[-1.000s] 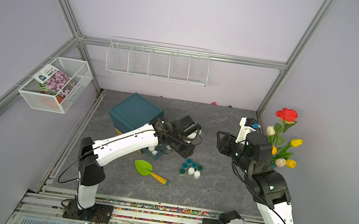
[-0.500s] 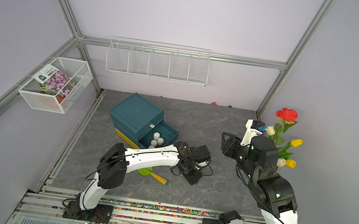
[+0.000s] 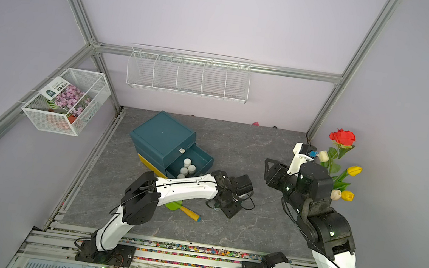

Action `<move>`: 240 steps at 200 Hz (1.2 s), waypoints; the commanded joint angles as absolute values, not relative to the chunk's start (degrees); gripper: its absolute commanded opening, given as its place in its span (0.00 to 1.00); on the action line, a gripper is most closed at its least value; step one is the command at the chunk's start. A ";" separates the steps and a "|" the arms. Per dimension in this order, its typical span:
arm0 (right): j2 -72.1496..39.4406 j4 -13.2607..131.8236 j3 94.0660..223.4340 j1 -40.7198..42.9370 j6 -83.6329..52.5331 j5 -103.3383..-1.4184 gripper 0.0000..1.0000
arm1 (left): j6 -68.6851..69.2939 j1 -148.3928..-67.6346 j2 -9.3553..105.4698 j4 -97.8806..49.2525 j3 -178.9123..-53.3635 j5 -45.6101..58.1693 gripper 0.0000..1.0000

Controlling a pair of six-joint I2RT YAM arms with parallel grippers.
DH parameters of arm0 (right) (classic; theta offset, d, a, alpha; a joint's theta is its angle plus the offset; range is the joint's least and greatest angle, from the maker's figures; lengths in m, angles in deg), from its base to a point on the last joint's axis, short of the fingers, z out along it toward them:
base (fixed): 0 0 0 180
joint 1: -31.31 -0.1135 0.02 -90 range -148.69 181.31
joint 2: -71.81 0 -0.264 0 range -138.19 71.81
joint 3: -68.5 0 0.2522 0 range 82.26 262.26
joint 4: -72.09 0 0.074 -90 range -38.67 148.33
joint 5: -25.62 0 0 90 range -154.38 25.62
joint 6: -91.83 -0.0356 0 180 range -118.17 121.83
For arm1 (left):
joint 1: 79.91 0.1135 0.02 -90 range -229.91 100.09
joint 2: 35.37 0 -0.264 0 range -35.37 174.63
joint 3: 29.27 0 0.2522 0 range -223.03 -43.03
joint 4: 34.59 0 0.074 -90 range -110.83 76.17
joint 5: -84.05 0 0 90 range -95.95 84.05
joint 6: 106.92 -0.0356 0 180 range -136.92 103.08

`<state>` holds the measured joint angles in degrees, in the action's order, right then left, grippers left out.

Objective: Put the paint cans in the drawer according to color
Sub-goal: Pick up the paint can at the center of the board.

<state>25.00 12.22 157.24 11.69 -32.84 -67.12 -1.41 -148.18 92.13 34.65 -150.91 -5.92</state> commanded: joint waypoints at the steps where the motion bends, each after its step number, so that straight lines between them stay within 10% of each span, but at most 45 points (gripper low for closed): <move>1: 25.16 11.66 156.95 11.90 -32.17 -66.31 0.47 | -2.78 -147.03 93.18 34.72 -153.37 -7.89 0.62; 240: 23.86 12.98 155.82 11.93 -32.44 -65.94 0.47 | -13.09 -145.59 98.90 38.84 -159.62 -3.82 0.56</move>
<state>24.04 12.29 156.58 11.69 -32.86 -66.22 -11.22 -145.96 96.87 38.17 -157.92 -4.85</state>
